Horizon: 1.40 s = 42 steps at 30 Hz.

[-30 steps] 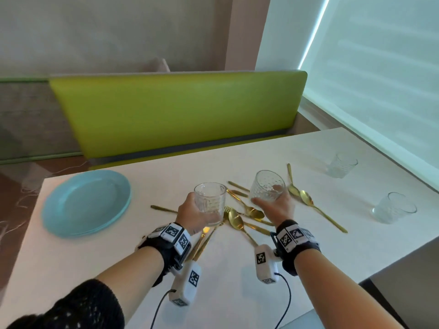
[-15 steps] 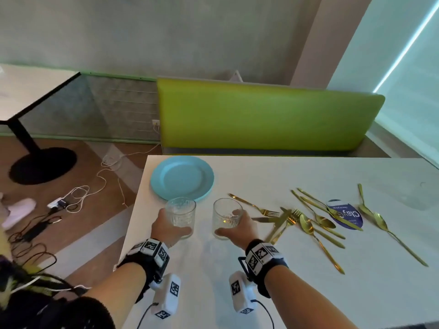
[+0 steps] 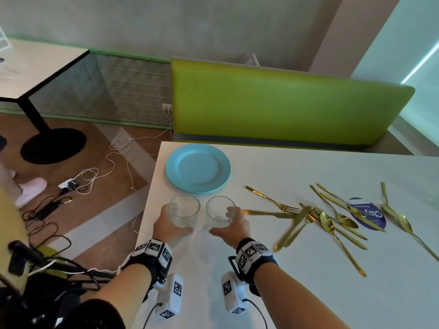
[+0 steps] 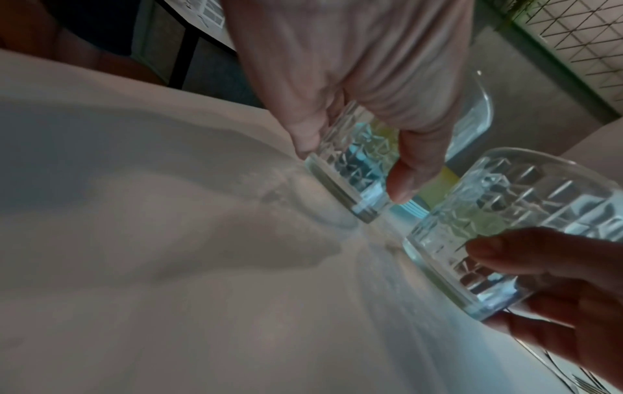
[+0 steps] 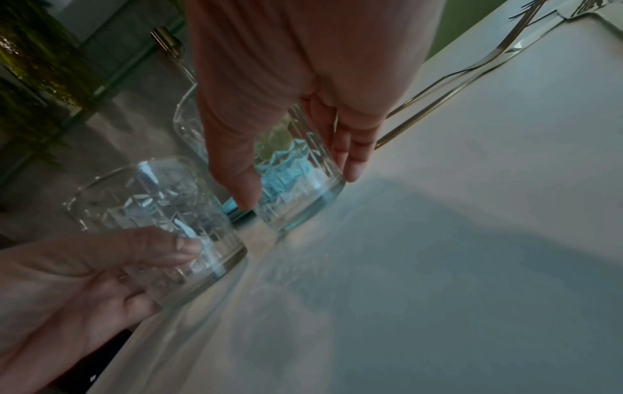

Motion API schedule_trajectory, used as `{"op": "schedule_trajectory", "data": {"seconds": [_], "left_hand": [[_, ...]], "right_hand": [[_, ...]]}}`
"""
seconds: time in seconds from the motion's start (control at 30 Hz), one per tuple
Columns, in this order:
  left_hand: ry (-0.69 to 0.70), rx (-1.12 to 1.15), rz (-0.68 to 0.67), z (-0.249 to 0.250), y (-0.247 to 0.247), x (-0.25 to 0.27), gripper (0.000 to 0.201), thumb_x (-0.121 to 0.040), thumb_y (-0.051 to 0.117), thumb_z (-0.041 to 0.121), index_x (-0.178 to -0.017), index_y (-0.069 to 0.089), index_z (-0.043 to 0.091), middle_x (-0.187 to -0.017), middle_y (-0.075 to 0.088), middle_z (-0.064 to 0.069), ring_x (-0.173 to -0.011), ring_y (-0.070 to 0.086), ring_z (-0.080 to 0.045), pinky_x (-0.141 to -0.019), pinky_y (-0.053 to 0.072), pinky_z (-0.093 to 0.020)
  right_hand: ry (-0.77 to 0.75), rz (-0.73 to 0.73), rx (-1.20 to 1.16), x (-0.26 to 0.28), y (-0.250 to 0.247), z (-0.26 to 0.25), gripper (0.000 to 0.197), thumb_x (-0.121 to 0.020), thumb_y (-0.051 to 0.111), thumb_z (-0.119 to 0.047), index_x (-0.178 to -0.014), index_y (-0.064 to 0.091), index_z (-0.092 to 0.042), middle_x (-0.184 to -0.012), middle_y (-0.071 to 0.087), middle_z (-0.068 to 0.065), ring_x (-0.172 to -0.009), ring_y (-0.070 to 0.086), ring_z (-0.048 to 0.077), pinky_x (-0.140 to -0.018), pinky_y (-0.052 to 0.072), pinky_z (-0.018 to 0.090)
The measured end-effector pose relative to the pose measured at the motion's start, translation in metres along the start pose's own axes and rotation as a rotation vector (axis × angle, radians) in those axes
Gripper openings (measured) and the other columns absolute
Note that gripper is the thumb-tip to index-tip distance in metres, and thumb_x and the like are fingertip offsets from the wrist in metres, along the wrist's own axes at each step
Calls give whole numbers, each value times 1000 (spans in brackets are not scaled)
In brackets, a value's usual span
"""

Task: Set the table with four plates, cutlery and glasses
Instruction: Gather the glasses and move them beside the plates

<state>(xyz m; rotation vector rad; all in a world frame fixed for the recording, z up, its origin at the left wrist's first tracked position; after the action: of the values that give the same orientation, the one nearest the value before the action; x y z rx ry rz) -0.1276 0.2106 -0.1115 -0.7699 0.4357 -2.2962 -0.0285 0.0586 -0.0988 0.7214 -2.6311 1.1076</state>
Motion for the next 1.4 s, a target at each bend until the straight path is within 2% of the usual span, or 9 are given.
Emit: {"op": "schedule_trajectory", "data": {"seconds": [0.3,0.37,0.47,0.7,0.83,1.03,1.13,1.3,1.4], "left_hand": [[-23,-37,-16,14,-2,-8,85,-65,80,13,-138,36,17,-135,53,-8,-126,50,-28,-100,40,-30],[-10,-52,-3,14,-1,-14,82,-59,80,16,-133,42,17,-128,58,-7,-121,54,-28,-98,43,-31],[50,-81,34,4,3,-35,79,-40,71,29,-116,55,22,-111,66,0,-105,63,-24,-89,53,-34],[79,-75,42,-14,13,-70,74,-41,69,36,-114,55,30,-107,66,6,-100,64,-19,-89,55,-38],[66,-57,49,-3,7,-67,72,-46,71,29,-116,55,30,-107,67,5,-102,64,-21,-90,54,-37],[21,15,83,16,-1,-52,79,-62,80,7,-132,44,17,-128,58,-8,-120,54,-29,-97,43,-33],[24,9,92,19,-1,-52,72,-65,79,7,-129,47,13,-127,59,-9,-119,55,-29,-96,43,-31],[29,-12,69,19,3,-61,57,-63,78,9,-116,57,14,-114,66,-8,-110,61,-29,-88,45,-30],[48,37,30,14,4,-68,76,-53,81,17,-124,52,17,-118,64,-5,-115,59,-28,-96,48,-35]], "right_hand": [[6,-11,-25,-14,9,-6,75,-65,82,-21,-129,41,-17,-128,55,3,-115,53,21,-84,41,21],[7,-8,-34,-18,11,-9,75,-65,81,-20,-129,41,-16,-126,56,5,-114,54,22,-85,43,22],[11,-1,-41,-25,13,-14,75,-66,81,-19,-128,41,-14,-123,57,7,-112,55,23,-85,44,23],[10,-20,-48,-34,15,-24,75,-70,79,-21,-133,37,-15,-123,58,10,-112,56,26,-82,43,23],[6,-13,-54,-38,16,-29,77,-71,79,-20,-135,37,-16,-122,60,11,-112,57,26,-88,46,27],[3,-4,-46,-44,19,-30,76,-73,78,-19,-137,36,-18,-123,60,13,-114,57,28,-91,46,30],[2,-9,-40,-46,19,-31,76,-75,77,-19,-138,35,-18,-124,60,13,-115,56,28,-90,46,30],[17,-27,-30,-50,20,-30,77,-77,75,-18,-140,31,-20,-126,58,13,-116,55,29,-91,46,30],[26,-43,-11,-53,19,-30,76,-79,73,-18,-141,29,-20,-130,56,11,-119,54,27,-94,45,30]]}}
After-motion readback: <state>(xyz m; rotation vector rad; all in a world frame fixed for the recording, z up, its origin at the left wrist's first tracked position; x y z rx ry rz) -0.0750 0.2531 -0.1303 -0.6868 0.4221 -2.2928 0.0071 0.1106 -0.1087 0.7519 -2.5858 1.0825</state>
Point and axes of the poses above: each hand's wrist, its own x-axis away from the middle knuckle, its own y-axis out of the palm, z = x × y, the point moved 1 cm from there along -x, towards the middle knuckle
